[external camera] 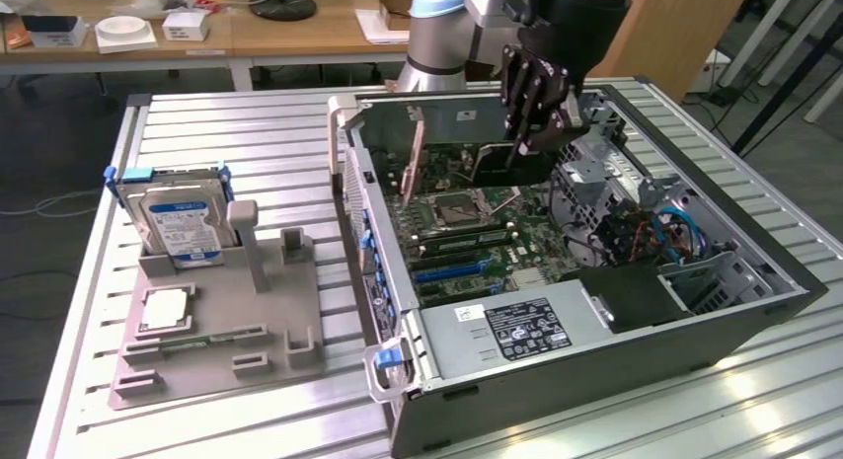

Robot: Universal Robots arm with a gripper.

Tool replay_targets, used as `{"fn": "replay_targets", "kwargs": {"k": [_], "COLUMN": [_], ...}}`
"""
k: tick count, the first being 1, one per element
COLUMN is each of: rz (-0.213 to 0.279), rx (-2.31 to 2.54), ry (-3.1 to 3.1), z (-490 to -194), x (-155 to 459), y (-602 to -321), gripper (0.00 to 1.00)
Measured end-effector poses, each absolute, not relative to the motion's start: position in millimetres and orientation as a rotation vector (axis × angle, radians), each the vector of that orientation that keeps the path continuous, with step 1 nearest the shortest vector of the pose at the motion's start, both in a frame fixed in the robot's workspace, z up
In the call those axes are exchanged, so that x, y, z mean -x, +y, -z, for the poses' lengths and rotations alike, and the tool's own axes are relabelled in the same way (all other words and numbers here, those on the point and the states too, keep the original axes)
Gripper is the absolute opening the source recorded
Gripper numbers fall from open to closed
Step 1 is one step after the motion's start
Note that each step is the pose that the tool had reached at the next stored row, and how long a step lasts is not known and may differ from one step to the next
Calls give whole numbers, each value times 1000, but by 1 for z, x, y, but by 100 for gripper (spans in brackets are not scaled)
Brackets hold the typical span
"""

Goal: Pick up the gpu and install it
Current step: 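Insert the gpu into the slot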

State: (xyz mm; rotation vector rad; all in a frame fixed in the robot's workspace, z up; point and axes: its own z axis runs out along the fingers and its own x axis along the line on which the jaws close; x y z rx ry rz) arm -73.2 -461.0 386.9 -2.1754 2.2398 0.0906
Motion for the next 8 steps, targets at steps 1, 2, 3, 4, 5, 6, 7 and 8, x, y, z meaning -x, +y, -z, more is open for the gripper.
{"fn": "replay_targets", "kwargs": {"k": [1,2,3,4,5,6,7,8], "rz": [-88,-86,-84,-82,-80,-81,-81,-81], "rx": [2177,2178,2180,2181,2183,2183,2183,2183], "ry": [2237,2233,2230,2226,2224,2223,2223,2223], "z": [-386,-385,-384,-383,-383,-383,-383,-382], "x": [73,72,72,72,71,71,71,71], "y": [-460,-460,-460,-460,-460,-460,-460,-460], "gripper": [26,26,26,26,26,26,26,26]}}
